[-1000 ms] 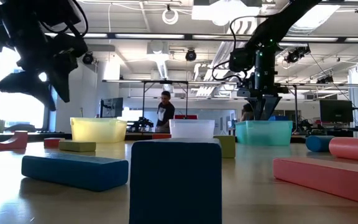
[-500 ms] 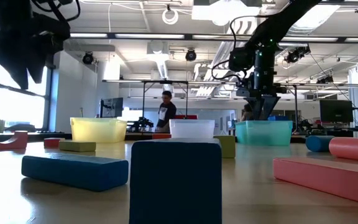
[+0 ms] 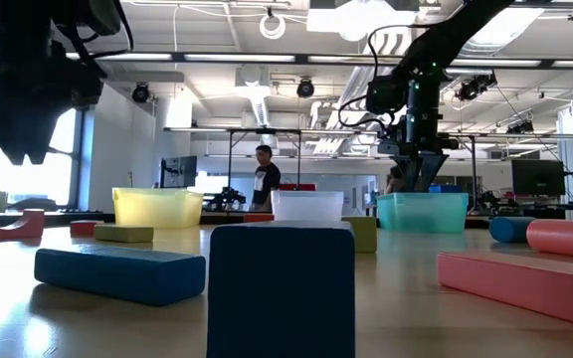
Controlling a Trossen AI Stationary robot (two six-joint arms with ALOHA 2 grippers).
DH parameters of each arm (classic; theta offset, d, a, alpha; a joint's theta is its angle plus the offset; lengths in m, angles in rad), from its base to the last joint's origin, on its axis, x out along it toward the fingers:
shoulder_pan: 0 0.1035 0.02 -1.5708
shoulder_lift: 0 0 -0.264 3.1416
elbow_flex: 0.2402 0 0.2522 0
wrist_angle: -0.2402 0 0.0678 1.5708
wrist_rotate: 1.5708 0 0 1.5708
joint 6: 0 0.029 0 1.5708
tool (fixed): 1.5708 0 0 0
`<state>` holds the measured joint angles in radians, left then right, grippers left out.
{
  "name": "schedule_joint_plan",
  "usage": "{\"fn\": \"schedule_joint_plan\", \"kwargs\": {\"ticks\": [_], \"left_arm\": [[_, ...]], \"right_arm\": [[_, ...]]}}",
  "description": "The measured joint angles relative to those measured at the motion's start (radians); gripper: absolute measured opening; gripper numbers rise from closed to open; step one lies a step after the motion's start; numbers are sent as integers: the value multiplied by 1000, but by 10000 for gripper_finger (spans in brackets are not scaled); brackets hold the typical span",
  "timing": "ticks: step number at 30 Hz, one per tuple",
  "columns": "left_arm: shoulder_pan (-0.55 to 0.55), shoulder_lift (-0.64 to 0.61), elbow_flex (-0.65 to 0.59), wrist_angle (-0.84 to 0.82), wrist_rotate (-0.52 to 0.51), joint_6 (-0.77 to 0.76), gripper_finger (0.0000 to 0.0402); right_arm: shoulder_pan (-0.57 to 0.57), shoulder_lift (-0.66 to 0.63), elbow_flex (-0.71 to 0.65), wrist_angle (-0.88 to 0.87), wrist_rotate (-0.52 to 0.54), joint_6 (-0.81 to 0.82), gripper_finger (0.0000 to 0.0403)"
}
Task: Sort & place blocks by color
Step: Put the orange block into the yellow bin
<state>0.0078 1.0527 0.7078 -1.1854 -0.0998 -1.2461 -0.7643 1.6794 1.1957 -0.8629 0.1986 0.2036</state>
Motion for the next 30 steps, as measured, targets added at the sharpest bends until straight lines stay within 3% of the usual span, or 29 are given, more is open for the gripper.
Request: {"fn": "schedule_joint_plan", "kwargs": {"ticks": [7, 15, 30], "left_arm": [[-38, 81, 0, 5, -15, -27, 172], [-38, 88, 0, 155, 20, -34, 174], [-42, 140, -92, 203, 80, -64, 218]], "right_arm": [[0, 0, 0, 5, -9, 2, 216], [1, 0, 0, 8, -12, 4, 216], [1, -1, 0, 8, -31, 4, 216]]}}
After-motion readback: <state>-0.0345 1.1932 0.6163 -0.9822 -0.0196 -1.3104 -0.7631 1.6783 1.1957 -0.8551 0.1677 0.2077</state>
